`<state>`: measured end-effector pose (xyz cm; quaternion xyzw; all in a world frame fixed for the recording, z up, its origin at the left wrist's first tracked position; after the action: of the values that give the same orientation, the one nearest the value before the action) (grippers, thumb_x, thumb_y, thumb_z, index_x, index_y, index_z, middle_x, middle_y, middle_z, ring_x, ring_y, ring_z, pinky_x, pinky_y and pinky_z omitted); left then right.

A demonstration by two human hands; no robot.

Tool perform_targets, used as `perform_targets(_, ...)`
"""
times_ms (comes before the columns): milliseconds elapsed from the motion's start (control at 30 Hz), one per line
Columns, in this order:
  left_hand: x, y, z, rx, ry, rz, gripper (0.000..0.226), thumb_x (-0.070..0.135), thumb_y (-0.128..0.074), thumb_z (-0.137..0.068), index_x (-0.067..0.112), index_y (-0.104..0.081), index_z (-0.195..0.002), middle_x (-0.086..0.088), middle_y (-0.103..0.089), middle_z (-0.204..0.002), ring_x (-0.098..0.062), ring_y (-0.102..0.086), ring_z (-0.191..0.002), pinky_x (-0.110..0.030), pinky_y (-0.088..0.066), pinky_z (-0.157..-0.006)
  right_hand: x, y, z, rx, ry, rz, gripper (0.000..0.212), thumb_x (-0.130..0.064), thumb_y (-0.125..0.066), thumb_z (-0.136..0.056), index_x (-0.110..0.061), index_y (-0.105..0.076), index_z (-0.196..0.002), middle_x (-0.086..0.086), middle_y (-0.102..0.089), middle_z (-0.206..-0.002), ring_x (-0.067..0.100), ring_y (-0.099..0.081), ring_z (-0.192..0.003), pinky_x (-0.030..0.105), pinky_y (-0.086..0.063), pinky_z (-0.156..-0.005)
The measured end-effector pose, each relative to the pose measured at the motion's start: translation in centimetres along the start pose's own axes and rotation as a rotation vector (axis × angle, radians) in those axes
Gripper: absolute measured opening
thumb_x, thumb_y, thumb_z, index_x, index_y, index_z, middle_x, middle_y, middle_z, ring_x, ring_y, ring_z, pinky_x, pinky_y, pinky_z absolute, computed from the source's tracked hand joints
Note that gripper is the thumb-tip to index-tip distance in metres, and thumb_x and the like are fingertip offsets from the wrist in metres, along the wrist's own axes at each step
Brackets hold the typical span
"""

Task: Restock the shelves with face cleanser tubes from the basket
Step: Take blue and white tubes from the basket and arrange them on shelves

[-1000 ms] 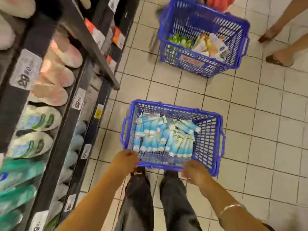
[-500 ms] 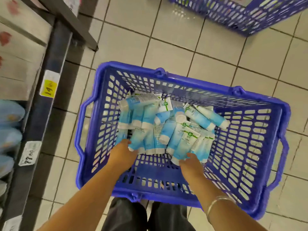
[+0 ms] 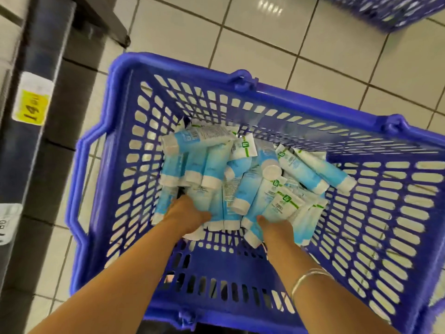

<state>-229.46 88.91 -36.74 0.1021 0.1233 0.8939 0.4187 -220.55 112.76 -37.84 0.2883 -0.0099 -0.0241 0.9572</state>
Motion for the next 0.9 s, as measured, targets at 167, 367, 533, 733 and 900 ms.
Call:
perform_targets(167, -0.6, -1.2, 2.6, -0.259, 0.094, 0.398, 0.022, 0.015, -0.069, -0.080, 0.007, -0.058, -0.097, -0.010, -0.063, -0.084, -0.020, -0.064, -0.068, -0.030, -0.054, -0.062, -0.2, 0.6, 1.4, 0.023, -0.030, -0.097, 0.061, -0.018, -0.070, -0.080, 0.008, -0.043, -0.128, 0.024, -0.056, -0.123, 0.036, -0.056, -0.111, 0.042, -0.046, -0.088)
perform_targets(367, -0.5, 0.8, 10.4, -0.301, -0.006, 0.570, 0.016, 0.003, -0.064, -0.082, 0.010, -0.050, -0.084, -0.009, -0.055, -0.061, -0.015, -0.052, -0.041, -0.025, -0.047, -0.044, -1.0, 2.0, 9.0, -0.097, 0.029, -0.267, 0.042, -0.012, -0.059, -0.088, 0.005, -0.047, -0.124, 0.022, -0.057, -0.121, 0.030, -0.055, -0.097, 0.034, -0.041, -0.077)
perform_targets(533, 0.7, 7.0, 20.5, -0.104, -0.179, 0.823, 0.026, 0.028, -0.060, -0.088, 0.005, -0.055, -0.099, -0.005, -0.060, -0.061, -0.016, -0.055, -0.044, -0.025, -0.046, -0.045, -3.3, 6.3, 19.2, -0.117, 0.247, -0.199, 0.044, -0.040, -0.056, -0.089, -0.002, -0.053, -0.109, 0.007, -0.054, -0.082, 0.022, -0.053, -0.071, 0.032, -0.042, -0.066)
perform_targets(733, 1.5, 14.8, 35.0, -0.234, -0.273, 1.292, 0.038, 0.010, -0.040, -0.097, 0.007, -0.043, -0.135, 0.010, -0.074, -0.075, 0.010, -0.062, -0.055, -0.014, -0.052, -0.055, -7.2, 11.2, 33.9, -0.268, 0.358, -0.424, 0.064, -0.050, -0.057, -0.084, -0.008, -0.047, -0.131, 0.019, -0.053, -0.131, 0.035, -0.052, -0.115, 0.051, -0.038, -0.100)
perform_targets(900, 2.1, 20.9, 47.7, -0.186, -0.513, 1.414, 0.046, 0.007, -0.045, -0.086, 0.009, -0.046, -0.131, 0.002, -0.074, -0.093, -0.006, -0.069, -0.074, -0.025, -0.058, -0.065, -10.6, 15.8, 46.8, -0.526, 0.500, -0.531, 0.034, -0.041, -0.056, -0.088, -0.019, -0.058, -0.114, 0.000, -0.072, -0.089, 0.013, -0.070, -0.068, 0.026, -0.053, -0.050)
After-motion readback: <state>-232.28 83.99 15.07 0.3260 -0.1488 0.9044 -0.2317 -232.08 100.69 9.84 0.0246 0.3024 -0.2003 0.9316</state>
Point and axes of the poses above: each hand's wrist, its own z-axis away from the middle knuckle, its own y-axis out of the back of the hand, x = y × z, the point moved 9 cm from there along -z, towards the middle knuckle
